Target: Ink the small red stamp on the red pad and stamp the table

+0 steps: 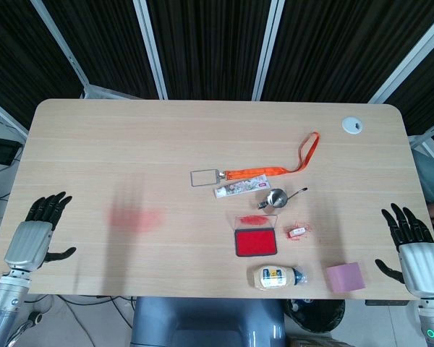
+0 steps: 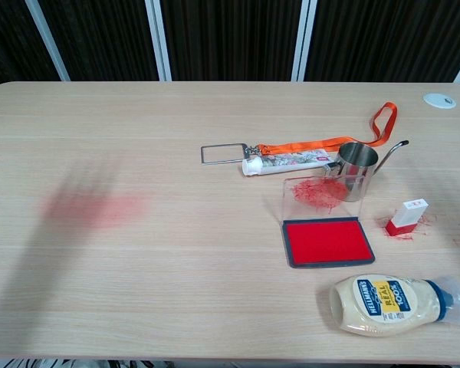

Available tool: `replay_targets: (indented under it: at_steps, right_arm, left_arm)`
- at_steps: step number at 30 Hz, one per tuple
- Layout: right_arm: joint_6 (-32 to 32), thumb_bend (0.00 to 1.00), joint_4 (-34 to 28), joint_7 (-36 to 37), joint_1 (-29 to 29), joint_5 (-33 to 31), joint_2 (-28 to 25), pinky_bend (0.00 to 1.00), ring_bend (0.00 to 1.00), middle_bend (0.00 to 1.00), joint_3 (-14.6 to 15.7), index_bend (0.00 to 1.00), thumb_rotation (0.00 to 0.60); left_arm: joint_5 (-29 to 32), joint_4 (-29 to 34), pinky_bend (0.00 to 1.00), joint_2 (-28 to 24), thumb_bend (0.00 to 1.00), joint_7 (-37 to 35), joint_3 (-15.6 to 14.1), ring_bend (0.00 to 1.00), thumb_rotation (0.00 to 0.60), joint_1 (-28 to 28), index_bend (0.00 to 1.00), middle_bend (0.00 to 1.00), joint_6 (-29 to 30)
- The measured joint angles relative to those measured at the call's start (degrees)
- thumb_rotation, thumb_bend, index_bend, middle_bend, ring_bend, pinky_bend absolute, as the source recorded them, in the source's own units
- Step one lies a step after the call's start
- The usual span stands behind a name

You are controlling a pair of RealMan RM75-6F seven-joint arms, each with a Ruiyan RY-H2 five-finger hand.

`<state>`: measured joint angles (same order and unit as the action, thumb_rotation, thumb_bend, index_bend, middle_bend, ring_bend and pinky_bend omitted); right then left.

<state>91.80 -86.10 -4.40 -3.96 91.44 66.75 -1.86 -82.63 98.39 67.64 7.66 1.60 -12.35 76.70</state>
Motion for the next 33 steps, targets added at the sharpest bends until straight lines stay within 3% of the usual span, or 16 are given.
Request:
replay_targets:
  at_steps: [9, 11, 18, 21, 26, 33]
  right_arm:
    - [-0.6, 0.09, -1.4, -0.4, -0.2, 0.2, -0.5, 0.19, 0.0, 0.0, -0.1, 0.0, 0.6]
    - [-0.9, 0.09, -2.4, -1.0, -0.3, 0.5, -0.8, 0.22, 0.04, 0.04, 0.0, 0.01, 0.6]
    - [-4.2, 0.11, -8.5, -6.4, -2.8, 0.9, -2.4, 0.35, 0.24, 0.27, -1.1, 0.24, 0.6]
    - [-7.4, 0.14, -11.0, -9.9, -4.8, 0.3, -2.5, 0.36, 0.26, 0.32, -1.8, 0.32, 0.6]
    - [-13.2, 0.21, -13.3, -15.6, -8.3, -0.9, -1.2, 0.36, 0.3, 0.37, -2.7, 0.38, 0.6]
    - [-21.3, 0.27, -13.6, -22.0, -13.6, -5.6, 4.9, 0.36, 0.32, 0.4, -4.1, 0.43, 0.6]
  left_arm:
    - [-0.2, -0.2, 0.0, 0.0, 0.0, -0.4, 0.0, 0.0, 0.6, 0.0, 0.0, 0.0, 0.0]
    - [-0.1, -0.3, 0.0, 0.0, 0.0, -0.9, 0.1, 0.0, 0.6, 0.0, 0.0, 0.0, 0.1]
    - [0.1, -0.5, 0.0, -0.4, 0.0, -2.6, 0.4, 0.0, 0.6, -0.2, 0.0, 0.0, -0.3]
    - [-0.1, -0.4, 0.0, -0.7, 0.0, -3.0, 0.4, 0.0, 0.6, -0.2, 0.0, 0.0, -0.3]
    - [-0.1, -0.3, 0.0, -0.8, 0.0, -3.1, 0.3, 0.0, 0.6, -0.2, 0.0, 0.0, -0.6]
    - [0.3, -0.1, 0.0, -0.9, 0.0, -3.3, 0.4, 0.0, 0.6, -0.3, 0.0, 0.0, -0.9]
